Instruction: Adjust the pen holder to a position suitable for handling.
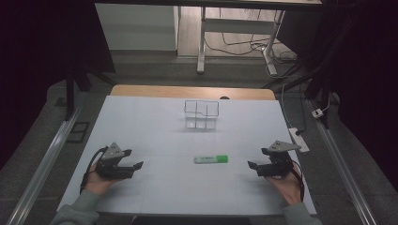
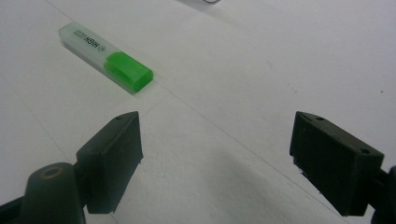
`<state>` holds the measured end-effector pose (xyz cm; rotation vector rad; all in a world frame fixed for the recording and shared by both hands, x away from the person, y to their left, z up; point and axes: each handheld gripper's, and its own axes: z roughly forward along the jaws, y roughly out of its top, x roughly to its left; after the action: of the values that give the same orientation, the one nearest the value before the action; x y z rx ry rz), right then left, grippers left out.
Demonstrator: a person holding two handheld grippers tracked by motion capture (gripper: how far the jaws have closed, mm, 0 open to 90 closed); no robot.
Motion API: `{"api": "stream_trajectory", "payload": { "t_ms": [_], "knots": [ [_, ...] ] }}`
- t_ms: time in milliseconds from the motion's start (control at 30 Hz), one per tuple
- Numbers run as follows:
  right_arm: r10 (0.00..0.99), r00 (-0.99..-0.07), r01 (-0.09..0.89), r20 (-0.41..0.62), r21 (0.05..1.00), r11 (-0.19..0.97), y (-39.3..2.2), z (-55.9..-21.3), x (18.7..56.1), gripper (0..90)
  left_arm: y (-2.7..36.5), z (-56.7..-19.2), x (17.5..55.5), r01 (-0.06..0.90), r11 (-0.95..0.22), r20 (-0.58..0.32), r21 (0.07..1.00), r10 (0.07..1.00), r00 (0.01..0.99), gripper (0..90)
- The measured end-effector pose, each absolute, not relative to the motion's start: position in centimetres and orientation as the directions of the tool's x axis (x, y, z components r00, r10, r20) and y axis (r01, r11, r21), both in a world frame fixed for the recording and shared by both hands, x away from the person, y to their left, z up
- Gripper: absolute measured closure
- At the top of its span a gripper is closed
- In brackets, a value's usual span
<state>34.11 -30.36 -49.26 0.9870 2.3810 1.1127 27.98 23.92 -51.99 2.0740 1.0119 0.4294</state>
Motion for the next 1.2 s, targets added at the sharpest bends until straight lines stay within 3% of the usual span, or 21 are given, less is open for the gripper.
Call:
{"api": "stream_trajectory", "payload": {
  "t_ms": [1200],
  "knots": [
    [0.705, -0.709, 0.456, 0.000, 0.763, 0.459, -29.89, -49.35, 34.13, 19.6, 23.82, -52.09, 28.13, 0.519, -0.388, -0.033, 0.761, 0.777, 0.629, 29.2]
  ]
}}
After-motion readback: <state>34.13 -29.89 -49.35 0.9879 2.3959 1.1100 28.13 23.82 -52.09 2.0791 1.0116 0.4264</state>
